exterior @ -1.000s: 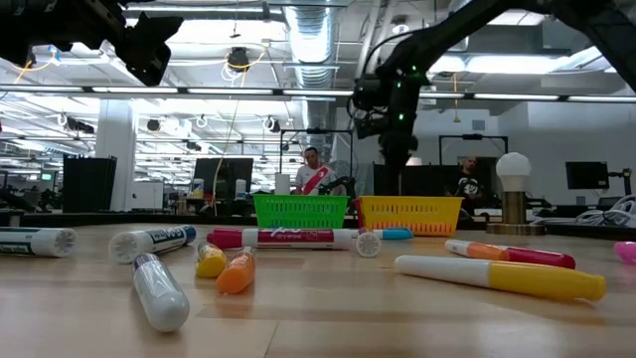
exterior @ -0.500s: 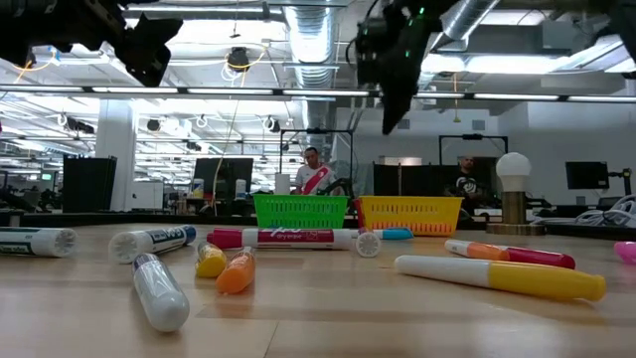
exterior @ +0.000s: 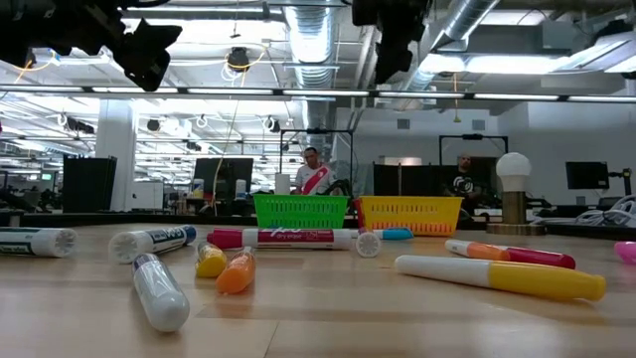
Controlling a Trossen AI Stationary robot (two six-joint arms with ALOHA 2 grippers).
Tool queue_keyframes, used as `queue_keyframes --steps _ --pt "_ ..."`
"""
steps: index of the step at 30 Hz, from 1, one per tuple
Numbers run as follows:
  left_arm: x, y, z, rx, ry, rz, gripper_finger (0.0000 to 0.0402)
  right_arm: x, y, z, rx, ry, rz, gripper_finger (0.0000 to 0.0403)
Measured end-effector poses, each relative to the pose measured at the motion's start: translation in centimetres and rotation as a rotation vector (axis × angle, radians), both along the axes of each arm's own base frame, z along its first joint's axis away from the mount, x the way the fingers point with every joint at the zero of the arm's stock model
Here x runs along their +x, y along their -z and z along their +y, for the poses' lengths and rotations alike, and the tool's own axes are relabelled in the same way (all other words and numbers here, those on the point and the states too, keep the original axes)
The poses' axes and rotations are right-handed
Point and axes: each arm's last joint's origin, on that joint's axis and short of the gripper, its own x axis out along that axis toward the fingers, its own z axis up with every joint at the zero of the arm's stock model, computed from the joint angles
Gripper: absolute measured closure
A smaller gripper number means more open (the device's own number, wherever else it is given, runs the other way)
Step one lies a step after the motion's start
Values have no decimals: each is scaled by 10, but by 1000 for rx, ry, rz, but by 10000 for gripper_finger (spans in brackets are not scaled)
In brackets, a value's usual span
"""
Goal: Pick & Place Markers
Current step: Put the pink marker pen into the red bin
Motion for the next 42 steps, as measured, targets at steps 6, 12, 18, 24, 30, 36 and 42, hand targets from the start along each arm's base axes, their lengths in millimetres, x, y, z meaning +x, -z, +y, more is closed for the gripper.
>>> queue_keyframes --steps 6,12,18,24,30,36,42 --pt "-2 5 0 5 24 25 160 14 20 30 49 65 30 270" --pt "-8 13 1 -23 55 27 160 16 49 50 43 229 106 268" --pt "-15 19 0 -29 139 9 160 21 69 81 151 467 104 270" --pt "-20 24 -2 -41 265 13 160 23 72 122 213 691 64 269" --pt "-21 25 -3 -43 312 19 160 17 72 154 273 886 49 274" --pt "-21 25 -3 -43 313 19 160 26 95 174 283 970 87 275" --pt "-21 24 -3 -47 314 17 160 42 127 177 282 998 155 276"
